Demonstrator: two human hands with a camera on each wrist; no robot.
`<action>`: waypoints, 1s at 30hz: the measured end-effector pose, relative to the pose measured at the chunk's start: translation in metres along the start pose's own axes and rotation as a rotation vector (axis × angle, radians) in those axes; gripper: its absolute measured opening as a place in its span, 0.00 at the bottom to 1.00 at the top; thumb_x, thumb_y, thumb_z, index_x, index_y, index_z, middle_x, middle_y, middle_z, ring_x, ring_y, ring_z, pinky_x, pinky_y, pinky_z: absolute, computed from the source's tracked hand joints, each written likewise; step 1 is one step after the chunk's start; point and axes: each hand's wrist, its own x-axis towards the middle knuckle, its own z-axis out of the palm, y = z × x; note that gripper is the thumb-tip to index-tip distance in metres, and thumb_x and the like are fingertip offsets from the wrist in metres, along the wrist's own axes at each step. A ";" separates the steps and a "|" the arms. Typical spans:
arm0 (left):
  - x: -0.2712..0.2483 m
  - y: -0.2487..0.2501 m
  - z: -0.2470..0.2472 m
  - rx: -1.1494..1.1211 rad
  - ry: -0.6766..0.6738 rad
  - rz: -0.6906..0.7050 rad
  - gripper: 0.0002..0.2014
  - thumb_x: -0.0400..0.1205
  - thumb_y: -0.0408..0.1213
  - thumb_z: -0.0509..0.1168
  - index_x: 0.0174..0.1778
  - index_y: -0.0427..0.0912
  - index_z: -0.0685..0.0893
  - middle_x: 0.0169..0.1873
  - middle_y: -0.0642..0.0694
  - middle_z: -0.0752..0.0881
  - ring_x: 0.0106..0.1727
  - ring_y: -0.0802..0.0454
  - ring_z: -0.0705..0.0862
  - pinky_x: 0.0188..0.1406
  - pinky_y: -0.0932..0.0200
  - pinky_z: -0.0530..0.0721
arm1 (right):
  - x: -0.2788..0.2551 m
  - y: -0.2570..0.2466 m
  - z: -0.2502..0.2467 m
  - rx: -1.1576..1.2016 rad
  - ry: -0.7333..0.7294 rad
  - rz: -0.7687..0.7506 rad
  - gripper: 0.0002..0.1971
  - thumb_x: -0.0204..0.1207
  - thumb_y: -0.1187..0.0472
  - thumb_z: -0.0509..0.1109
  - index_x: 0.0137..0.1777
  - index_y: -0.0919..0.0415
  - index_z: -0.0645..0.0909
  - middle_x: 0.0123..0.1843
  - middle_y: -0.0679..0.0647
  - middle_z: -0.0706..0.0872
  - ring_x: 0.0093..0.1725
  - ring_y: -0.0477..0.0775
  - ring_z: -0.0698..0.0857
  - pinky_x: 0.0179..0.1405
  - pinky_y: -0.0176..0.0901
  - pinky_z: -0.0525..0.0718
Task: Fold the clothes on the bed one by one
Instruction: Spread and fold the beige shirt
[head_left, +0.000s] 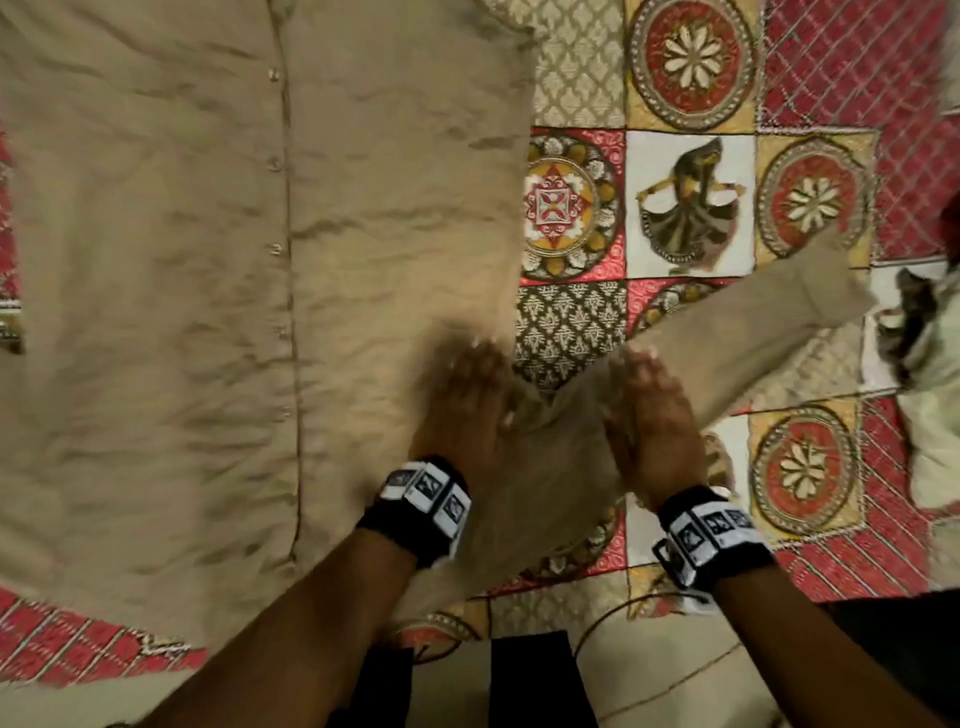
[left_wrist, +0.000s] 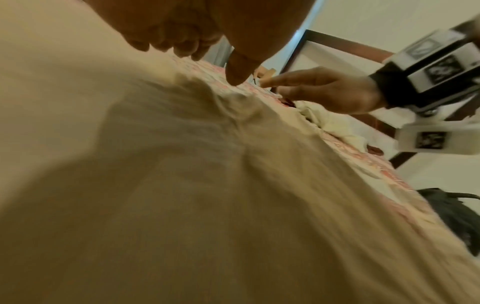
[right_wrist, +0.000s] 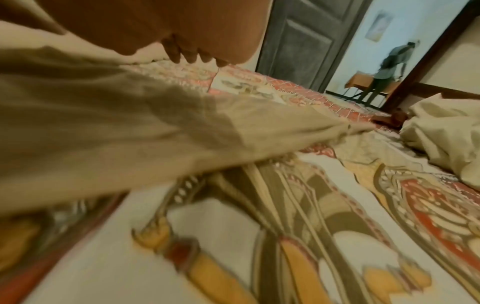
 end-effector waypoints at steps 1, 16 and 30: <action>-0.002 0.026 0.019 -0.015 -0.008 0.044 0.31 0.83 0.43 0.51 0.82 0.31 0.68 0.82 0.34 0.67 0.84 0.38 0.61 0.80 0.38 0.63 | -0.012 0.009 0.010 -0.004 -0.029 -0.056 0.29 0.88 0.50 0.55 0.85 0.65 0.65 0.85 0.67 0.67 0.83 0.67 0.66 0.80 0.67 0.68; -0.011 0.084 0.081 0.277 -0.144 -0.275 0.60 0.71 0.79 0.52 0.88 0.41 0.41 0.88 0.45 0.40 0.88 0.45 0.38 0.86 0.38 0.44 | 0.014 0.155 0.009 -0.110 -0.169 -0.200 0.56 0.75 0.21 0.56 0.90 0.64 0.52 0.91 0.59 0.51 0.90 0.60 0.49 0.88 0.62 0.50; 0.043 0.170 0.108 0.093 -0.051 -0.180 0.38 0.86 0.55 0.52 0.88 0.41 0.46 0.88 0.43 0.44 0.88 0.48 0.38 0.87 0.44 0.46 | 0.050 0.243 -0.013 -0.097 -0.091 -0.244 0.44 0.85 0.32 0.53 0.88 0.67 0.56 0.89 0.64 0.57 0.89 0.64 0.55 0.88 0.64 0.53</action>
